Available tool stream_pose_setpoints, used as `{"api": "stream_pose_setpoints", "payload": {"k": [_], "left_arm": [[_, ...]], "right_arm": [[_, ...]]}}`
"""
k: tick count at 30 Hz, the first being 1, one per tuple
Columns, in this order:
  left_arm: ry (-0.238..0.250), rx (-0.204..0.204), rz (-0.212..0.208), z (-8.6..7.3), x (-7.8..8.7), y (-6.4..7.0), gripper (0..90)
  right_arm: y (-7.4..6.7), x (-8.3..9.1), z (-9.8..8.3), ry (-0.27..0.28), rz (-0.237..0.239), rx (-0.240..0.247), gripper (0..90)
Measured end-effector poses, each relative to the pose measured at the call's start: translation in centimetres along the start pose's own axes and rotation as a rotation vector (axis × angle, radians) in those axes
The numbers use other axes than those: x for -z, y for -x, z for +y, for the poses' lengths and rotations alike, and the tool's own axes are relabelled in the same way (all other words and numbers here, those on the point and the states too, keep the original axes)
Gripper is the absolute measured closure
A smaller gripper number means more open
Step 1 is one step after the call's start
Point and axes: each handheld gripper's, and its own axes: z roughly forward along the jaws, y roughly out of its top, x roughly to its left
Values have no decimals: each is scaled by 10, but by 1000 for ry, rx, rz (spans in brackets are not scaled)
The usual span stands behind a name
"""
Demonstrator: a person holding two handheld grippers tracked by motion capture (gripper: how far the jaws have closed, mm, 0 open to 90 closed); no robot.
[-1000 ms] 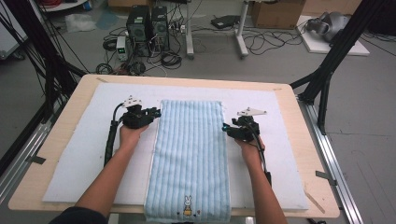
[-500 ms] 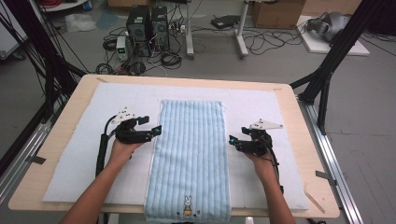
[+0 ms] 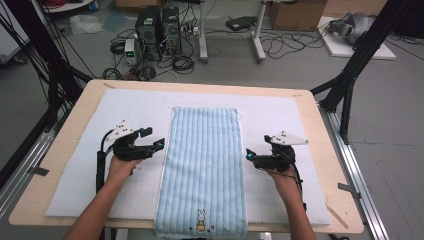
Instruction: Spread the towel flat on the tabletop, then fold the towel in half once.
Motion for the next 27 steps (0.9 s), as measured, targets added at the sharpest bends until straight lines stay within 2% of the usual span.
{"api": "stream_pose_setpoints", "payload": {"k": [2, 4, 6, 10, 13, 21, 27], "left_arm": [[1, 0, 12, 0, 0, 0, 253], [-14, 13, 28, 0, 0, 0, 240], [-25, 29, 28, 1, 0, 1, 240], [-7, 51, 32, 3, -2, -1, 214], [-24, 66, 32, 2, -4, -2, 199], [-55, 80, 57, 1, -11, -5, 201], [-96, 82, 67, 7, -25, -10, 225]], "right_arm": [[0, 1, 0, -5, -5, 13, 115], [0, 1, 0, -3, -4, 0, 115], [1, 2, 0, -4, -9, -14, 114], [1, 3, -1, -2, -12, -17, 113], [3, 4, -2, -7, -21, -27, 113], [1, -1, -3, -29, -15, -29, 113], [1, -1, -3, -35, -10, -36, 114]]}}
